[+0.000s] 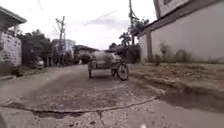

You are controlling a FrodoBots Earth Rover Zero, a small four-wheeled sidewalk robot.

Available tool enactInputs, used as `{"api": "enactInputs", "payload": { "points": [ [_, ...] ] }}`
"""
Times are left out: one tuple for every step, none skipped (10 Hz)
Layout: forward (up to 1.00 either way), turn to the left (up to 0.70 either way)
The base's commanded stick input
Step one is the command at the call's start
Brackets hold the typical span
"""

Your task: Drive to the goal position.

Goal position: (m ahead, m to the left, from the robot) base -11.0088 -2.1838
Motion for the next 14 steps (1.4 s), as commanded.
{"api": "enactInputs", "payload": {
  "points": [
    [0.0,0.0],
    [0.0,0.01],
    [0.0,0.5],
    [0.0,0.7],
    [0.0,0.7],
    [0.0,0.7],
    [0.0,0.7],
    [0.0,0.7],
    [0.0,0.7],
    [0.0,0.7],
    [0.0,0.7],
    [0.0,0.7],
    [0.0,0.7],
    [0.0,0.7]
  ]
}}
